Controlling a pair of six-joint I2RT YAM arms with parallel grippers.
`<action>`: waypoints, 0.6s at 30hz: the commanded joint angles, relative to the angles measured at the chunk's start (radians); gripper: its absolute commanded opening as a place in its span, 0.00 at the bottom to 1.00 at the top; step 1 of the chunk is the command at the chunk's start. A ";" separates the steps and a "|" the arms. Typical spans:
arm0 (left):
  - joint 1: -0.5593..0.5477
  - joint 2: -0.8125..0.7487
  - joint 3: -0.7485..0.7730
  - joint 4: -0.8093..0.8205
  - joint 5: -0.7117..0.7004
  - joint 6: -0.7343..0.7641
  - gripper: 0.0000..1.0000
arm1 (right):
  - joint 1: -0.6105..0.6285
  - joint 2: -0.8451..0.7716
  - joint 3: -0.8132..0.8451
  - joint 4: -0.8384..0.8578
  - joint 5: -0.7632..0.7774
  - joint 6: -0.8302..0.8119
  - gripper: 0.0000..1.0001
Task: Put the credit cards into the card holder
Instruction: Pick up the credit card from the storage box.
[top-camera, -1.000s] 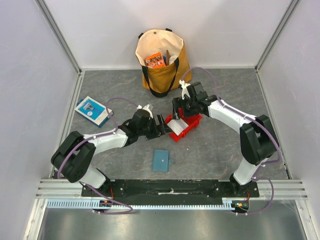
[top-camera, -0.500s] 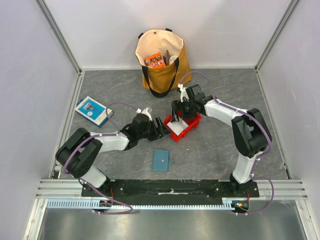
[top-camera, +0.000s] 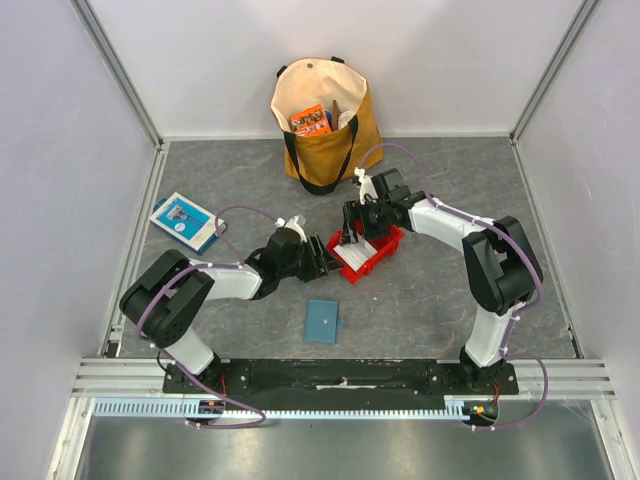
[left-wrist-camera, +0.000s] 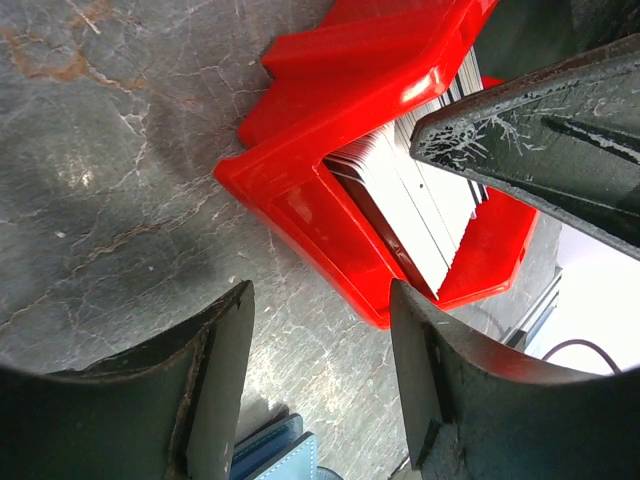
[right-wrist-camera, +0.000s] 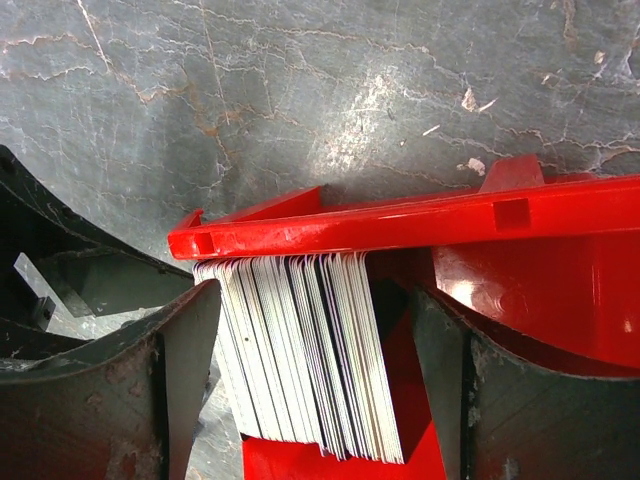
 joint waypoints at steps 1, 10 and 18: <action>-0.006 0.009 0.036 0.051 0.015 -0.009 0.61 | -0.005 -0.043 0.008 0.023 -0.033 0.006 0.81; -0.006 0.014 0.037 0.046 0.022 -0.006 0.59 | -0.020 -0.066 -0.006 0.021 -0.044 0.004 0.73; -0.006 0.017 0.051 0.031 0.028 0.005 0.58 | -0.031 -0.066 -0.009 0.015 -0.056 0.004 0.60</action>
